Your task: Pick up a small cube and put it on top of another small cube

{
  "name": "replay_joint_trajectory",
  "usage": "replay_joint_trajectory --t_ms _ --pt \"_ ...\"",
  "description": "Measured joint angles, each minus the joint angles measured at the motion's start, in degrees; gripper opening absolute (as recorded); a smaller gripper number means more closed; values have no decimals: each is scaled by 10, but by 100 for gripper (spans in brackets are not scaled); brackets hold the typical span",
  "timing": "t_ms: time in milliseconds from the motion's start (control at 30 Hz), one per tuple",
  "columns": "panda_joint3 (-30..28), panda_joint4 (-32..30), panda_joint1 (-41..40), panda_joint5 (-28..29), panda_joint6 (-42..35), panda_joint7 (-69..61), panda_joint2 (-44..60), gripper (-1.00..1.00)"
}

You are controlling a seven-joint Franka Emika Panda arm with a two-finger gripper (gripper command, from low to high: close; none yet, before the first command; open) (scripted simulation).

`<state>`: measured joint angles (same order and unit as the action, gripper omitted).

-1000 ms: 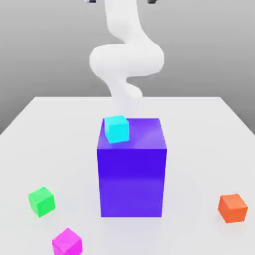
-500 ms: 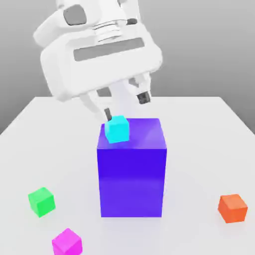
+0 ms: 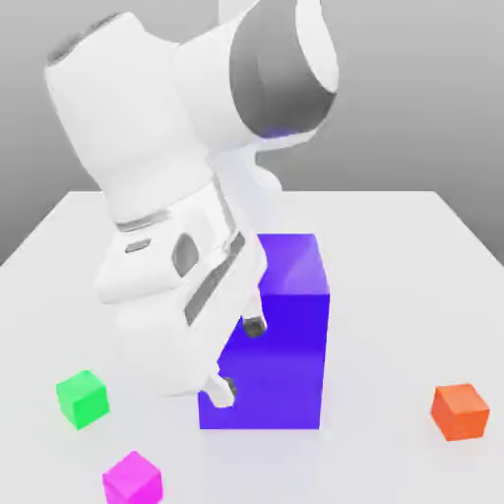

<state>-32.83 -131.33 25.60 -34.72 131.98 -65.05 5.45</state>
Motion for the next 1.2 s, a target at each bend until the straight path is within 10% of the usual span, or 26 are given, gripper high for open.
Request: replay_joint_trajectory --t_ms 533,1200 --pt "24 -10 -47 -24 56 -333 122 0" --pt "32 -32 -87 86 208 -648 181 0"
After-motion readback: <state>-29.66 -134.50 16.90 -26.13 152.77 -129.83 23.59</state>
